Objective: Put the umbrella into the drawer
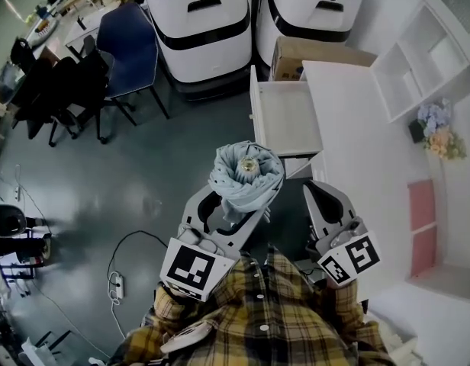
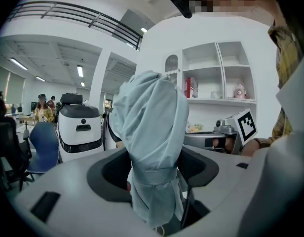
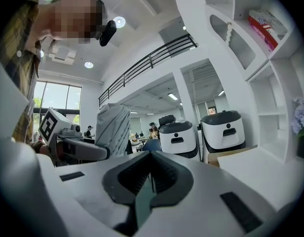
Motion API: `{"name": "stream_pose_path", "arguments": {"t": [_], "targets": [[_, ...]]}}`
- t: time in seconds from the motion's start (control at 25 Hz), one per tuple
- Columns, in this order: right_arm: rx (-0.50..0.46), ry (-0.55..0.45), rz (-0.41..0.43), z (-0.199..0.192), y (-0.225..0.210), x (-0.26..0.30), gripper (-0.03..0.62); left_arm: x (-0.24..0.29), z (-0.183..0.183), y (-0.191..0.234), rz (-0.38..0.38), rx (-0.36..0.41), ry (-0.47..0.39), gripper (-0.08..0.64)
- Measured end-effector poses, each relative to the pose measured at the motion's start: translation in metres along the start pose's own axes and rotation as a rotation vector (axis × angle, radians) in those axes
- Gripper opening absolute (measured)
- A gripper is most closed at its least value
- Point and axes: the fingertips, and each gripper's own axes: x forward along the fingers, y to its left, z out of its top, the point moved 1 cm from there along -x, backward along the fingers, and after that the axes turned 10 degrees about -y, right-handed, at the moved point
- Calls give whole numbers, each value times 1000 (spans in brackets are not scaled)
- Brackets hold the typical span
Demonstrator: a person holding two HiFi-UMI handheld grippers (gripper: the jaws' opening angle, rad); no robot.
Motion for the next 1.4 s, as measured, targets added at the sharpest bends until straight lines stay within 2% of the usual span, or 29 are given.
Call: {"name": "stream_pose_path", "arguments": {"t": [0.32,0.64,0.92,1.4], "targets": [[29,1,-54,-7,-8,48,15,19,5,55,-42,-7,3,301],[44,29,-134,-12,-10,57,15,30,3,68,-110,-29,22,301],[38,30,-153,-17,-25,68,15,48,-4,83,-119,-31,28,301],[52,37,-149,-16,-105,118,15,138,2,110,-141,-32,45,301]]}}
